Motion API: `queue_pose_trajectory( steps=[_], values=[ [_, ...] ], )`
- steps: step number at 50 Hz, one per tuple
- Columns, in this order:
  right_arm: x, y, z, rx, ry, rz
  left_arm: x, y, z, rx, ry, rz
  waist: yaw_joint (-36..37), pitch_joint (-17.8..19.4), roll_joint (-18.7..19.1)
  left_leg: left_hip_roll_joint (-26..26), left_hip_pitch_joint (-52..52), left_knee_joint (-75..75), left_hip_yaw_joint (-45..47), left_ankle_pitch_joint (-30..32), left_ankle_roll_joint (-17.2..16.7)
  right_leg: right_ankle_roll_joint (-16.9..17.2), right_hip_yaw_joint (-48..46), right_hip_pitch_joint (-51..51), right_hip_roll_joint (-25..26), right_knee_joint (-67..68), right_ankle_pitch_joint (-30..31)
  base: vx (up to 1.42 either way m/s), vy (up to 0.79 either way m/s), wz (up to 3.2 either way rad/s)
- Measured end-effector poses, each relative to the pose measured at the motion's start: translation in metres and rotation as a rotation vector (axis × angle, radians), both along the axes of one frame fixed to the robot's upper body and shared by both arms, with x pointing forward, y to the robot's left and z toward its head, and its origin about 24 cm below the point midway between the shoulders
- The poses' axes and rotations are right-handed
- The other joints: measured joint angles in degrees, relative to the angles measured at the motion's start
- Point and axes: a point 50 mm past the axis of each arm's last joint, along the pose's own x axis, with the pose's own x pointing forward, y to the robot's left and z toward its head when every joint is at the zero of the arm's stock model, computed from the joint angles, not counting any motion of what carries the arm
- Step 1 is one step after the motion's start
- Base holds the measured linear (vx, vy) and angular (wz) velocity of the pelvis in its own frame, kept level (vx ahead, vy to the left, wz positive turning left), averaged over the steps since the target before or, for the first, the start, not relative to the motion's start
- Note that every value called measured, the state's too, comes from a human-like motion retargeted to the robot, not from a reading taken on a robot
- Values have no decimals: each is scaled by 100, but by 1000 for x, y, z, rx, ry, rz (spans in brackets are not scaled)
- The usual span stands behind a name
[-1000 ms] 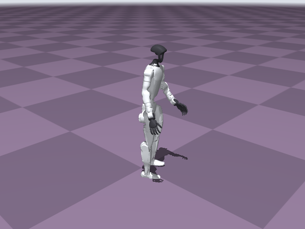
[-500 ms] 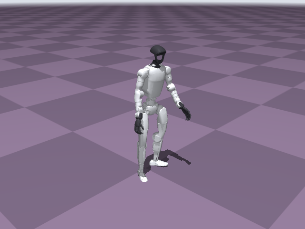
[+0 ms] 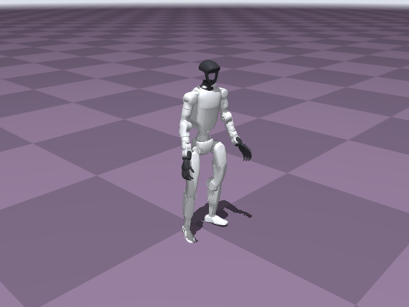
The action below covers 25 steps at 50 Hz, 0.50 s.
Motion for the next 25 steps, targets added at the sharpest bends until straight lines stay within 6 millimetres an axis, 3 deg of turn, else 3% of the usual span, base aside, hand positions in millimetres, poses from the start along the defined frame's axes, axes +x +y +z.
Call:
queue_pose_trajectory(
  steps=[5, 13, 25],
  values=[
    [2, 10, -2, 25, -6, -2, 3, 1, 1, 1, -3, -21, 44, -34, -6, 20, -3, -48, -18, 41, -135, 0, -45, -2, 23, -9, 8, 1, 1, 2],
    [3, 20, -4, 42, -3, 24, 19, -6, 7, -6, -47, -67, 105, 34, 16, -99, 29, -50, -149, -6, -76, -45, -156, 68, -125, 65, -41, 3, 8, 15],
    [4, 17, -3, 41, -10, 9, 39, 3, 20, 50, -76, -133, -19, 143, -9, -129, -13, -87, -77, 43, -81, -179, -106, -60, -160, 147, 51, 0, 3, -2]
  ],
)
